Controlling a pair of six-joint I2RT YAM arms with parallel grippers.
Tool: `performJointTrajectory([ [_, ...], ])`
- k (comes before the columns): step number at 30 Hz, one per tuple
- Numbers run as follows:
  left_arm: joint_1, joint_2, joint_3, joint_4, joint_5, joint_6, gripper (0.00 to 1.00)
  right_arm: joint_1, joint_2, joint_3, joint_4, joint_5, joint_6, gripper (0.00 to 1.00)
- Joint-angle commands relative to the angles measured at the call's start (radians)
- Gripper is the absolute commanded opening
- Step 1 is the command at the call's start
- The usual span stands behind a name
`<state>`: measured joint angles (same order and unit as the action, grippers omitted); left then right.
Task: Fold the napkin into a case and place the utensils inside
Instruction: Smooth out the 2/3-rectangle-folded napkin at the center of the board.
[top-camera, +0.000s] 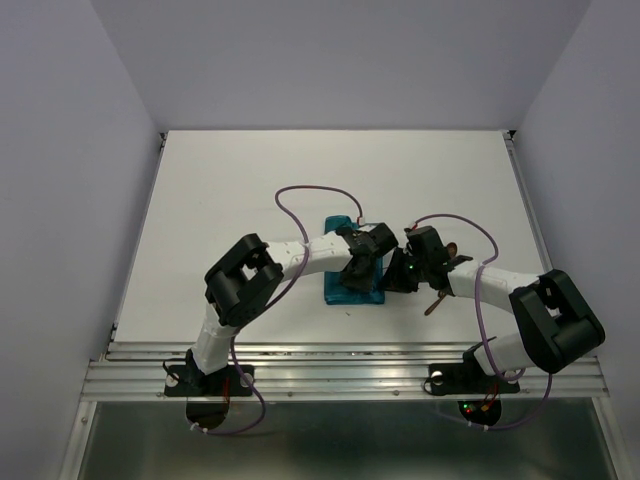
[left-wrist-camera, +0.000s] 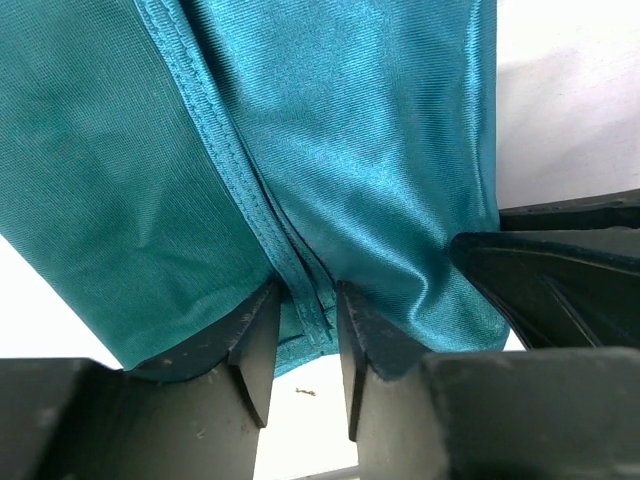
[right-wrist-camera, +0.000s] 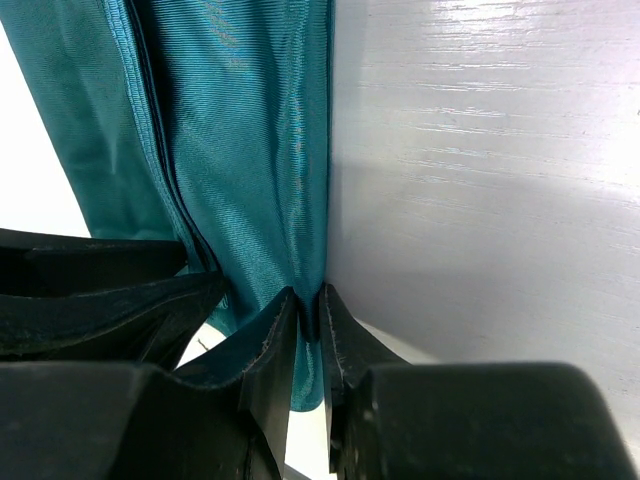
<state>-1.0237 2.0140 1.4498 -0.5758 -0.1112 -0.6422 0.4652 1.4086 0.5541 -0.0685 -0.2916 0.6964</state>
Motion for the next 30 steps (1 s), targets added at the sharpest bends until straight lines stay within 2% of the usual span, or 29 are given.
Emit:
performJointTrajectory([
  [1,-0.012,0.028,0.026,-0.024,-0.036,-0.025,0.38,0.001,-0.011,0.006,-0.022,0.017,-0.021,0.21],
  [9,-0.012,0.006,0.001,-0.044,-0.058,-0.03,0.31,0.001,-0.013,0.004,-0.022,0.045,-0.018,0.2],
  [18,-0.012,0.003,-0.019,-0.05,-0.068,-0.034,0.2,0.001,-0.022,0.004,-0.03,0.074,-0.011,0.09],
  [30,-0.012,-0.027,-0.026,-0.067,-0.068,-0.017,0.18,0.001,-0.019,0.021,-0.033,0.1,-0.003,0.06],
])
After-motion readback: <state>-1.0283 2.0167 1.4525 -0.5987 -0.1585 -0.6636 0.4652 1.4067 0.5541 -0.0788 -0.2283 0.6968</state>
